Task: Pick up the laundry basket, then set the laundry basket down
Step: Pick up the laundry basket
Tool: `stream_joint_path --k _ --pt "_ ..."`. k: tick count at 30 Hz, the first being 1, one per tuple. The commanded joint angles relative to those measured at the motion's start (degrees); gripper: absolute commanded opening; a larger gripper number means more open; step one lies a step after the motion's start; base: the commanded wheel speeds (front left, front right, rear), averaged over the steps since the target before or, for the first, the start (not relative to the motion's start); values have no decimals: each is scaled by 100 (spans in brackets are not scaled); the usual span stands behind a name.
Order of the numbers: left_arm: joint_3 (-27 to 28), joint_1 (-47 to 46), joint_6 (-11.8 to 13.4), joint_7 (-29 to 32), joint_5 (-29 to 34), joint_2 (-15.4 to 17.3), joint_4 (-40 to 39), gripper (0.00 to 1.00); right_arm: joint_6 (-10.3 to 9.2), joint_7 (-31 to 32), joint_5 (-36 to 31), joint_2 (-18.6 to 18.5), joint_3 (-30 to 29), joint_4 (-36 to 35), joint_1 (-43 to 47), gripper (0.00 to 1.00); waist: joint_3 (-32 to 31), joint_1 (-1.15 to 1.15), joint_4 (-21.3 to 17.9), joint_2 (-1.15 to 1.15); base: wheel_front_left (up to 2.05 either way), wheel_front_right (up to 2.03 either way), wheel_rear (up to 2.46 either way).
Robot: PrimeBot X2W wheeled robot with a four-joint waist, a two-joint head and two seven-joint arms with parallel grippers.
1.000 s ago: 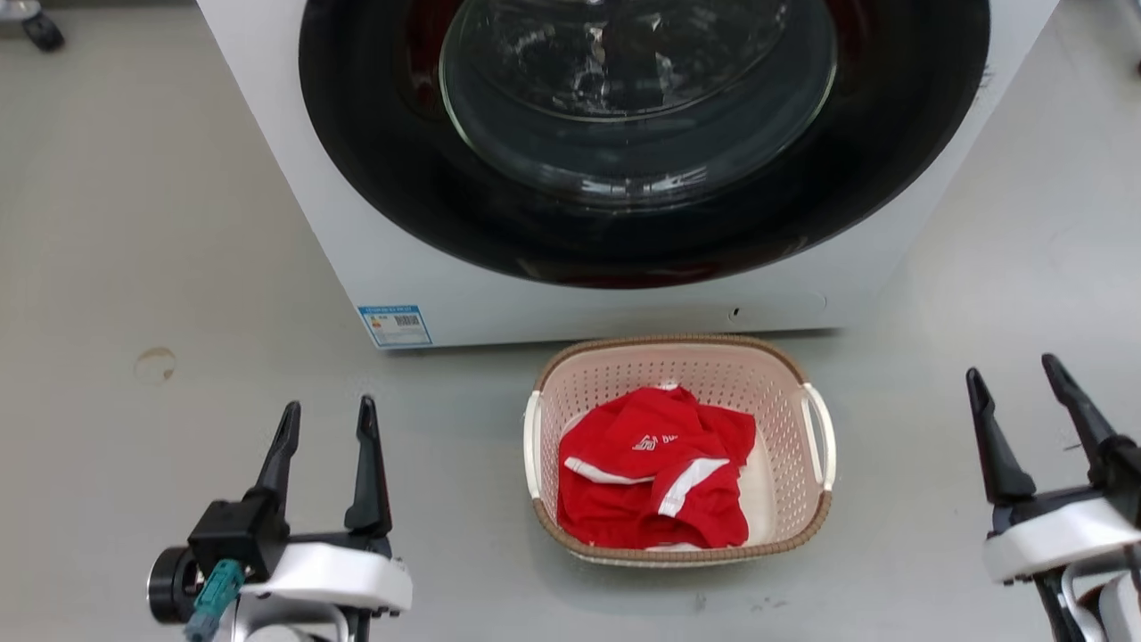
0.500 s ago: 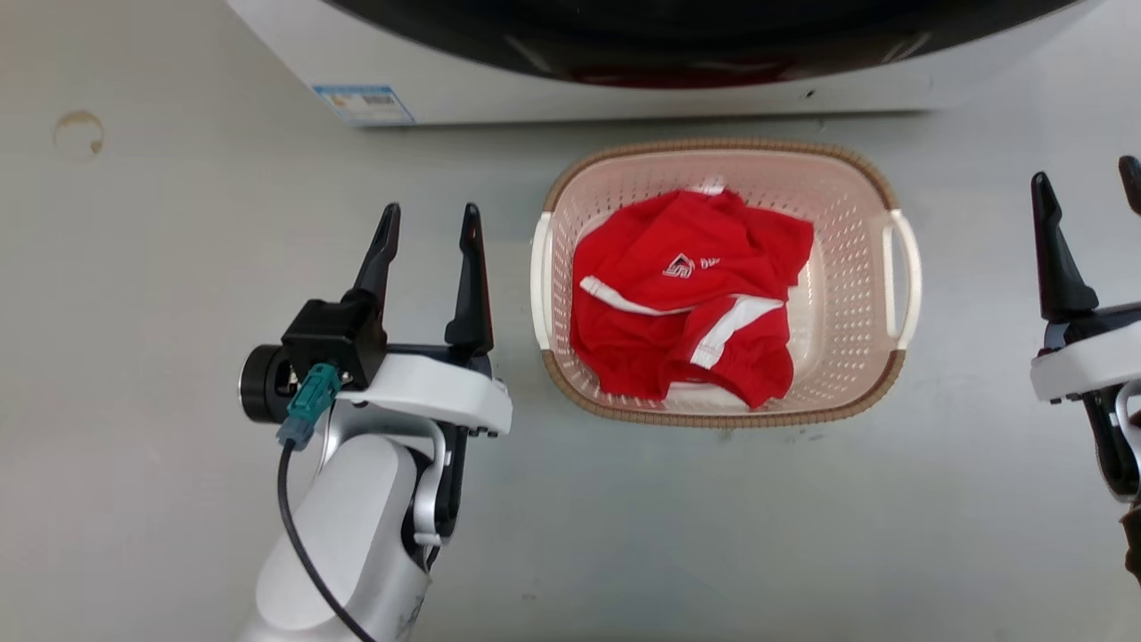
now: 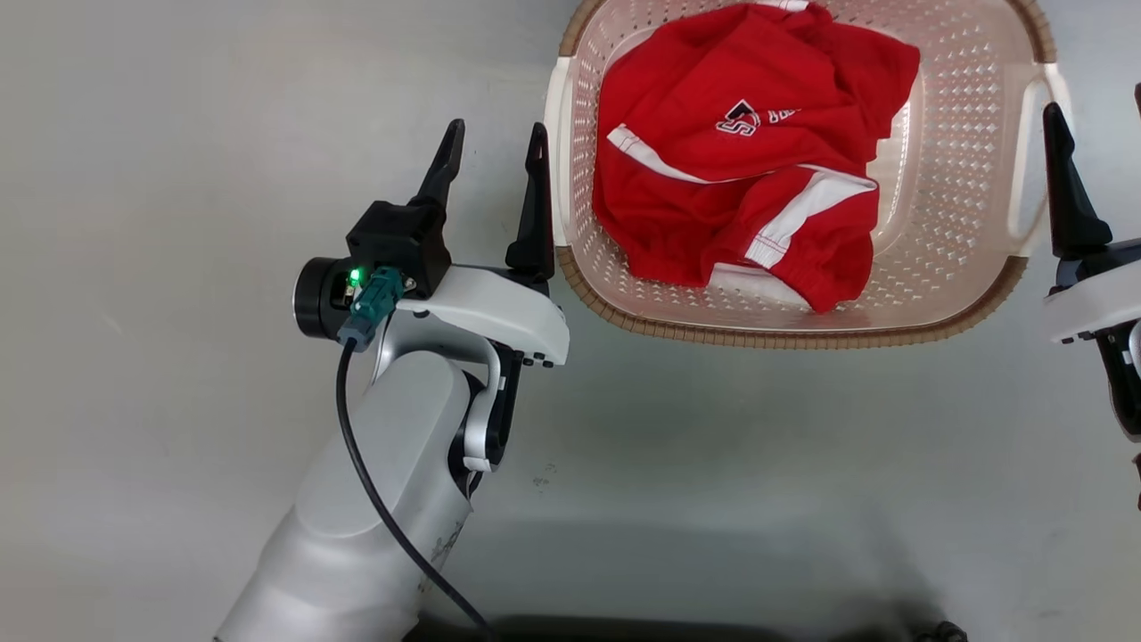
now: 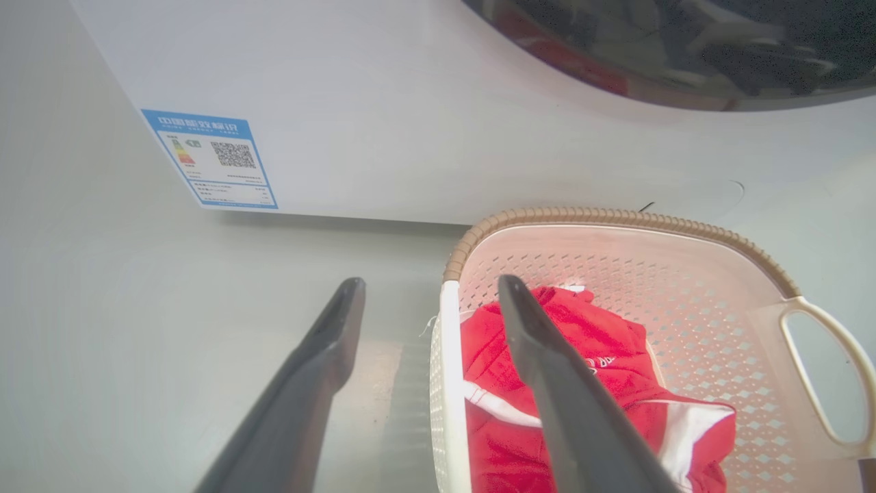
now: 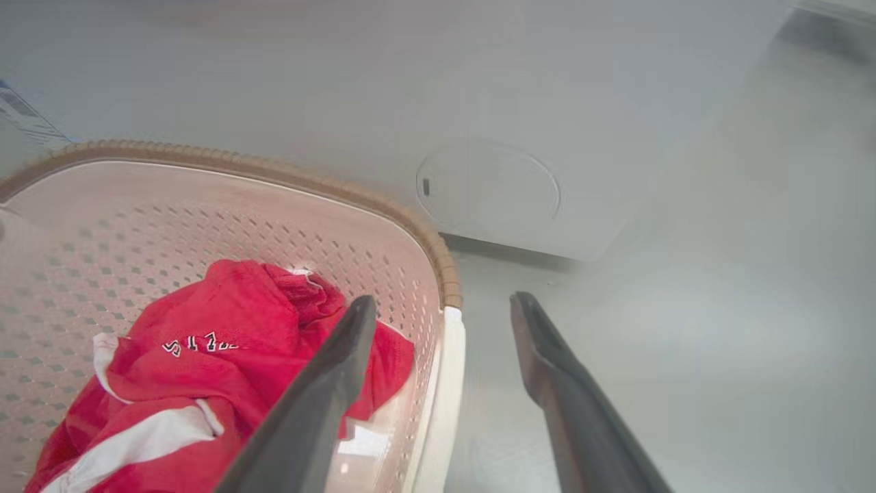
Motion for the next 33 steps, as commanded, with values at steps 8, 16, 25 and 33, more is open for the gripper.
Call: stream_joint_path --k 8,16,25,33 --pt "-174 -243 21 -59 -180 100 167 100 23 -78 70 -99 136 -34 28 100 505 0 43 0 0 0 0" --pt "-294 -376 29 -59 -212 100 329 100 23 -78 86 -92 221 114 -19 100 667 0 -6 0 0 0 0" --pt "-421 -629 60 -59 -237 100 504 100 23 -78 119 -53 431 346 -221 100 852 0 -79 0 0 0 0" --pt "-614 -928 55 -59 -317 100 972 100 23 -78 154 102 665 796 -531 100 848 0 -196 0 0 0 0"
